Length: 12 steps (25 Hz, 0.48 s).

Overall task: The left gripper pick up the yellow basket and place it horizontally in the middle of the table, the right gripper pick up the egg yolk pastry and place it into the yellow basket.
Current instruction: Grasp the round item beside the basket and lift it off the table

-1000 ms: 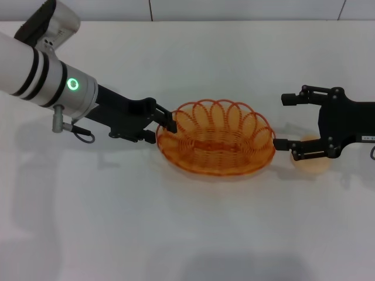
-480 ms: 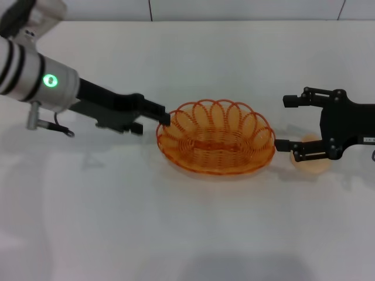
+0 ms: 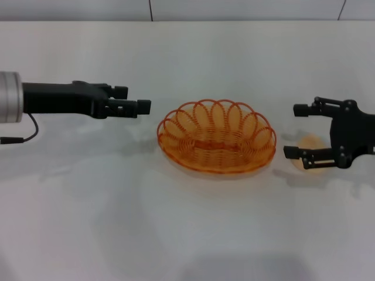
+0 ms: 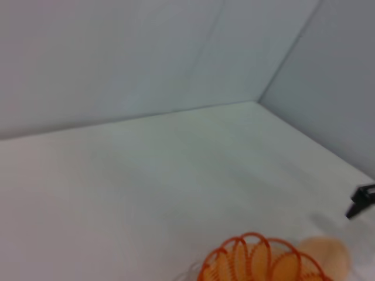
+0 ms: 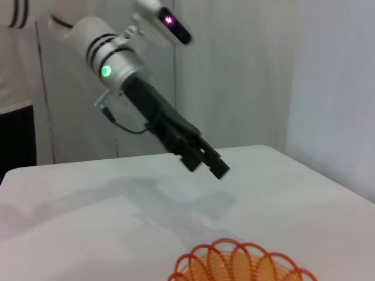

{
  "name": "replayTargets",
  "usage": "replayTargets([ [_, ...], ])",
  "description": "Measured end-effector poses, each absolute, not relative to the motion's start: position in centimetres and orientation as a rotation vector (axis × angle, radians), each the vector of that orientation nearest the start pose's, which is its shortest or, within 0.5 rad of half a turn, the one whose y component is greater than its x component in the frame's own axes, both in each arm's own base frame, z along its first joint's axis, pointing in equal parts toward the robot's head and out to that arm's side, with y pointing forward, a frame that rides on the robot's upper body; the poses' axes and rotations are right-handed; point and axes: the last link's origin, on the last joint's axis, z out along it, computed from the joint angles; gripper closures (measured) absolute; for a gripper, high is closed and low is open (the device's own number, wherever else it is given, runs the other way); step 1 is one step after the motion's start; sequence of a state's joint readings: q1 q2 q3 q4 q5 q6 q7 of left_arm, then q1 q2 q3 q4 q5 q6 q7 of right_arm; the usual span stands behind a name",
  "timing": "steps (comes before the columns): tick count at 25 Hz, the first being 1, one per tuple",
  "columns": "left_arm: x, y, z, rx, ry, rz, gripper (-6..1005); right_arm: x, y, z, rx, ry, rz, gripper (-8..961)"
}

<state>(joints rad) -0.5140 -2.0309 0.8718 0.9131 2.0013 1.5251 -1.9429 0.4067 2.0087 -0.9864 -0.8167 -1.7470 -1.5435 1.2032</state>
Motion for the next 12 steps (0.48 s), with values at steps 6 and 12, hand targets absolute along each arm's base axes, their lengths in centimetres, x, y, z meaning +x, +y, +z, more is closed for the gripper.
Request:
replayTargets([
  [6, -26.1, 33.6, 4.6, -2.761, -0.782, -0.518, 132, 26.8, 31.4, 2.2, -2.739, 0.225, 0.617, 83],
  [12, -28.3, 30.6, 6.2, -2.846, -0.507, -0.506, 111, 27.5, 30.7, 2.1, -2.736, 0.259, 0.616, 83],
])
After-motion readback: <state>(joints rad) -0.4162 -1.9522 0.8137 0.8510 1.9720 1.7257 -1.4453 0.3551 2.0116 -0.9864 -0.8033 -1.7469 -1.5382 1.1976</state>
